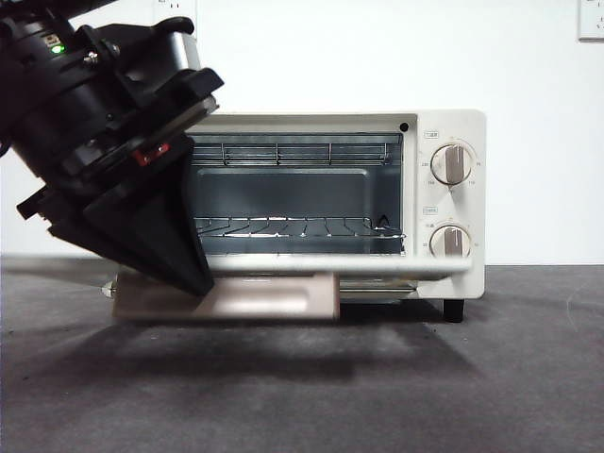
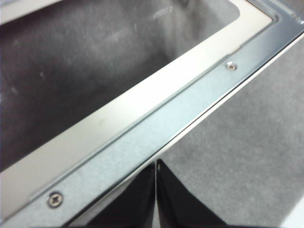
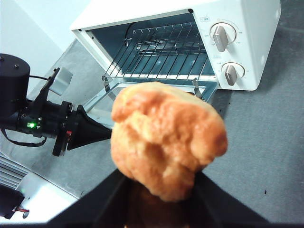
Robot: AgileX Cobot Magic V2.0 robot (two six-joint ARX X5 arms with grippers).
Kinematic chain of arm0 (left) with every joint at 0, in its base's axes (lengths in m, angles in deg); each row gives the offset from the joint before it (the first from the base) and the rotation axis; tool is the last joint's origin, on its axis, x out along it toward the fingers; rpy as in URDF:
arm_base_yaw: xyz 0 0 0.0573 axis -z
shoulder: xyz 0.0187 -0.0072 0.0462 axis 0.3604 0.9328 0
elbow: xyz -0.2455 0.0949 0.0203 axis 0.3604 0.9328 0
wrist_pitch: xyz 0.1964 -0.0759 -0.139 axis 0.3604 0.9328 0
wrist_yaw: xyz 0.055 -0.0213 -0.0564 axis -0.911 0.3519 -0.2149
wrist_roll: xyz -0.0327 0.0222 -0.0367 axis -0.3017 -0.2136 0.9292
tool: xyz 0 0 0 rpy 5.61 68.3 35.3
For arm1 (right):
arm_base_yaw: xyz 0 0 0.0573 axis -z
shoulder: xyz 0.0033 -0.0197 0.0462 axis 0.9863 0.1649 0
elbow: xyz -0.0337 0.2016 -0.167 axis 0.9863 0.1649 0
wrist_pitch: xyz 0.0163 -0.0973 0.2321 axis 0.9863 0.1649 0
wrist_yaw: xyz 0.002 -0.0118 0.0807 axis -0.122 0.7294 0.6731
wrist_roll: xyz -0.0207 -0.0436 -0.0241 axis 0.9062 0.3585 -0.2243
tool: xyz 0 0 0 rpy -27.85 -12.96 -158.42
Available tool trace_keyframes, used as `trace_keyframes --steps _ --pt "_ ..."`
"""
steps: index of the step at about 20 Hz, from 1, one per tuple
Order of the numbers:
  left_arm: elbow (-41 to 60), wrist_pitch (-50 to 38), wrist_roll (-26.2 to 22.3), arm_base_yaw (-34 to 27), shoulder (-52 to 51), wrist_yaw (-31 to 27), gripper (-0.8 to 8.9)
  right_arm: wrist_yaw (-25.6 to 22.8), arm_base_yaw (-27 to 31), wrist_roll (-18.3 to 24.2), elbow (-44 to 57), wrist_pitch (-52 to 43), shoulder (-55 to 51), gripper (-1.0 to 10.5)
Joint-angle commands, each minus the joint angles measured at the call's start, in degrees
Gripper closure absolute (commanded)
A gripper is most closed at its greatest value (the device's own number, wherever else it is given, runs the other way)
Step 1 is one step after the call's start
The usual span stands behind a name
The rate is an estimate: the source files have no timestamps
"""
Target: The left arm flap open the oven, the right arm pick bread and place it into oven, the left arm flap close the oven
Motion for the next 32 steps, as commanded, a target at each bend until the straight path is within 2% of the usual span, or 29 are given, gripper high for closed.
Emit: trace_keyframes --steps 1,6,9,14,16,18,21,23,29,32 --pt "0.61 -1.79 0.28 0.76 0.79 -1.07 8.05 -0.24 -0.24 0.04 -0.76 -0.9 0.02 8.1" --pt "0.68 -0.55 -1.11 1.68 -0.28 0.85 8.05 -0.22 -0.24 0.02 -0.76 -0.94 0.09 8.1" --pt "-0.94 5.03 -1.09 1.7 -4.42 1.53 8.04 0.5 -0.26 -0.2 -0.76 -1.95 1.01 8.1" --pt "-2.95 15.15 -1.14 1.68 -16.87 0.66 8.04 3.87 -0.31 -0.39 -0.74 -7.13 7.04 8.1" --pt "-3.82 20.55 -1.14 1.64 -22.64 -1.73 8.04 6.1 -0.31 -0.66 -0.74 -10.82 10.27 8.1" --pt "-5.22 25.51 -1.14 1.64 -27.98 -4.59 8.04 6.32 -0.81 -0.63 -0.74 -14.01 13.66 8.1" --pt "-8.33 30.4 -0.87 1.64 -34.14 -4.76 8.05 6.21 -3.76 -0.79 -0.74 -18.84 19.63 8.1" --pt "-10.49 32.65 -0.26 1.64 -36.48 -5.01 8.05 5.14 -6.67 -1.68 -0.74 -22.27 23.89 8.1" --pt "-15.89 40.13 -0.13 1.64 -39.17 -8.94 8.05 -3.28 -14.03 -4.09 -0.74 -31.47 34.49 8.1" --pt "-18.18 43.43 -0.13 1.64 -40.02 -10.43 8.05 -4.24 -16.15 -4.72 -0.74 -37.33 40.04 8.1"
